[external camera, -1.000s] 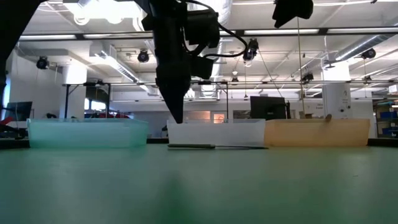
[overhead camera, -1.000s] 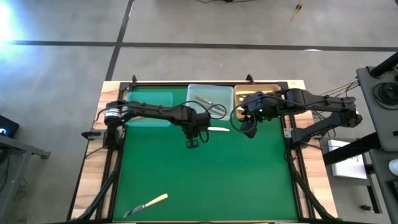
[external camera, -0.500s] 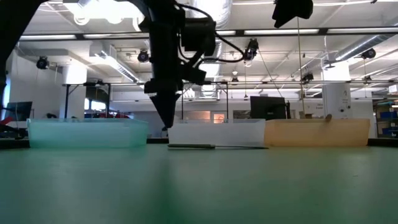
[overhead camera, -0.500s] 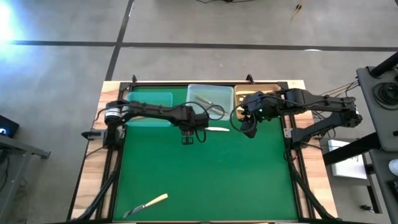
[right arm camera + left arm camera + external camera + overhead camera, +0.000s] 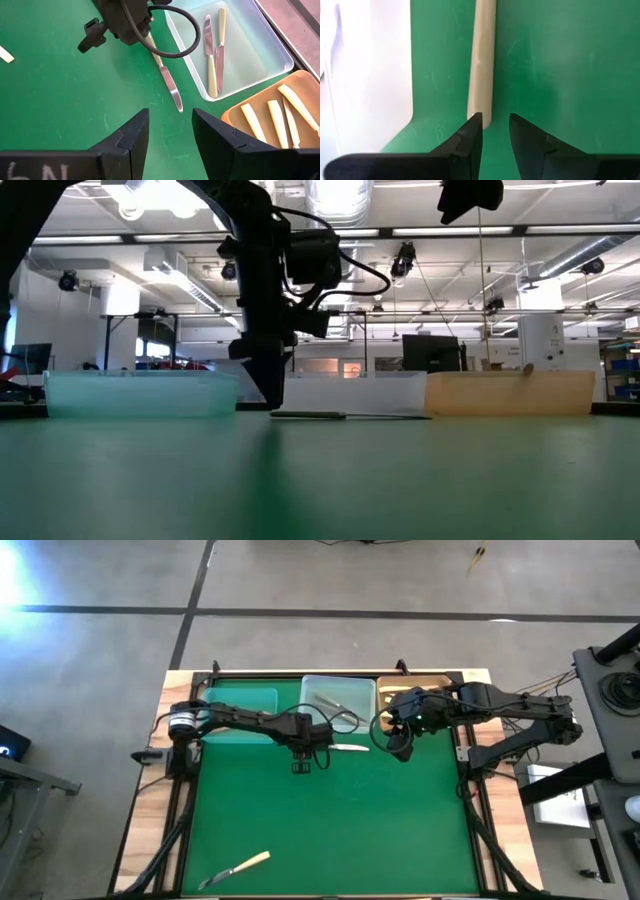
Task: Sort silverware by color (type)
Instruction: Put the green knife into the transparent bin
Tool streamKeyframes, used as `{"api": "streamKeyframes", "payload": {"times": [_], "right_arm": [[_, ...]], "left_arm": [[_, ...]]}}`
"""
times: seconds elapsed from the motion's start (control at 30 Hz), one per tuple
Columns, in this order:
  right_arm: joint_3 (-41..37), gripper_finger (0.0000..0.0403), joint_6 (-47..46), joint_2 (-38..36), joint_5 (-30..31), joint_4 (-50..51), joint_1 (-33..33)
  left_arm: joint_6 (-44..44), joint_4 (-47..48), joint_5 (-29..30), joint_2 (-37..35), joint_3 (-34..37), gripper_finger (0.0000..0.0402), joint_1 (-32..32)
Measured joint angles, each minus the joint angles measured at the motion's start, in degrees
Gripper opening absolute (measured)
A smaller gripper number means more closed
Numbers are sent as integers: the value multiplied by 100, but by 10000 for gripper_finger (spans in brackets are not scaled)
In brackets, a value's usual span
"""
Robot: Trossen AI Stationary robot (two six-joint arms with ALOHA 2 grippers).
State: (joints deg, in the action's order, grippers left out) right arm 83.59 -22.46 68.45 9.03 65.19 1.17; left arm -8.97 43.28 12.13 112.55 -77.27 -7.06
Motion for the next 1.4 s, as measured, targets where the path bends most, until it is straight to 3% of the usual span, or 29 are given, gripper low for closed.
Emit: {"api": "streamKeyframes", "payload": {"times": [0.87, 1.03, 1.23, 1.4], "right_arm": [[0, 141, 0, 0, -2, -11, 0], [0, 141, 0, 0, -2, -13, 0], [0, 141, 0, 2, -2, -20, 0], [0, 141, 0, 2, -2, -33, 0]], "left_arm": [[46, -1186, -135, 133, 834, 80, -213], [81, -1117, -27, 260, 749, 80, -209], [104, -1207, 702, 296, 738, 80, -182], [273, -1206, 474, 297, 738, 79, -211]]}}
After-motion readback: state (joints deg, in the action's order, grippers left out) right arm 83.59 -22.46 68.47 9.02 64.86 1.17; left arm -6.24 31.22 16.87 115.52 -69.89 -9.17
